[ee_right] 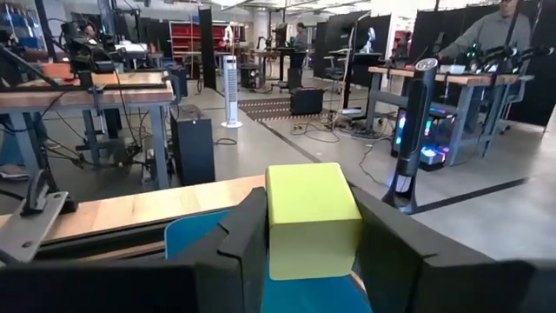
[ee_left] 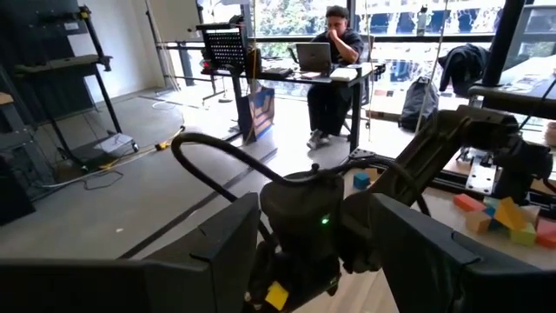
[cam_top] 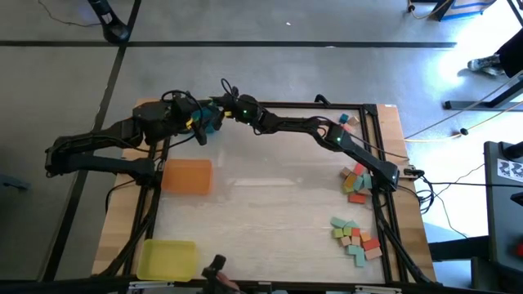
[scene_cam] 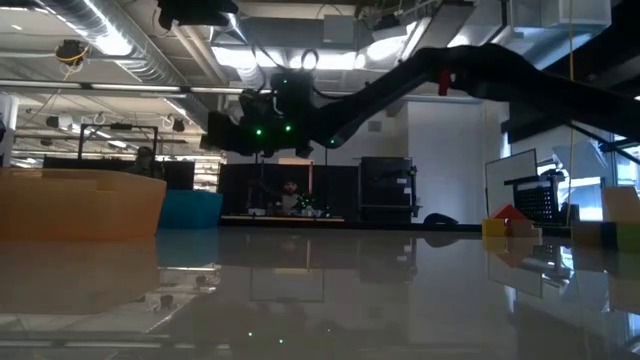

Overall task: Sort blocks by size
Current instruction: Put the light green cube block into the blue bin, then put the light brown cube block into the blue bin

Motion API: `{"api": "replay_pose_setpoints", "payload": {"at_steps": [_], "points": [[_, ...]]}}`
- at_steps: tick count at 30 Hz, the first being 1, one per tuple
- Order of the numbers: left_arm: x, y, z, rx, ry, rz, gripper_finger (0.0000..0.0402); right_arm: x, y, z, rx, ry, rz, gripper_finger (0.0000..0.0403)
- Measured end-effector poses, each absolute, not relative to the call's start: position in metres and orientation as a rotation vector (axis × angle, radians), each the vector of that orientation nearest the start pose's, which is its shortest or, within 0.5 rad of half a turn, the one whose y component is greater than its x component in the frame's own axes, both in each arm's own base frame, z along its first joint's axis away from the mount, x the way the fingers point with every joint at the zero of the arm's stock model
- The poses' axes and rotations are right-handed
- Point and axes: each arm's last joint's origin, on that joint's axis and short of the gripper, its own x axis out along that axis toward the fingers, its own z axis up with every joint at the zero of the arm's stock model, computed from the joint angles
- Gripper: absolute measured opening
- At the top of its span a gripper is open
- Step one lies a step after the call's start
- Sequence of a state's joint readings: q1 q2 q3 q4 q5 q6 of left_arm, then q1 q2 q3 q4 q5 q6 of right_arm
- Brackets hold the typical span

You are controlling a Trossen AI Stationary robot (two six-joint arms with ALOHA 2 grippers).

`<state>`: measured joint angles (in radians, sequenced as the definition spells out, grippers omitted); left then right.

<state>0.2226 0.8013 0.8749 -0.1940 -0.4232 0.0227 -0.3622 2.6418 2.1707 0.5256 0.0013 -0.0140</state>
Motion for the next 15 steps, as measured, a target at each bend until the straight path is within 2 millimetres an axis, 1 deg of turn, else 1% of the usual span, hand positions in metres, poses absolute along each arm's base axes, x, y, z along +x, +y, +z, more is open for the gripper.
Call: {"api": "replay_pose_setpoints", "payload": {"at_steps": [3,6,15], "points": [[0.1630,0.0491,0.3589,0.035,0.137,0.643,0.0205,0.5551,-0.2134,0.1730,-0.010,-0.043,-0.365,0.0141],[0.1630,0.0491,0.3590,0.035,0.136,0.643,0.0205,0.5552,-0.2132,0.1731,0.003,-0.048,-0.356,0.0150],[0.1630,0.0491,0.3590,0.038,0.137,0.643,0.0205,0.5551,-0.2136,0.1721,0.013,-0.040,-0.356,0.0218]]}}
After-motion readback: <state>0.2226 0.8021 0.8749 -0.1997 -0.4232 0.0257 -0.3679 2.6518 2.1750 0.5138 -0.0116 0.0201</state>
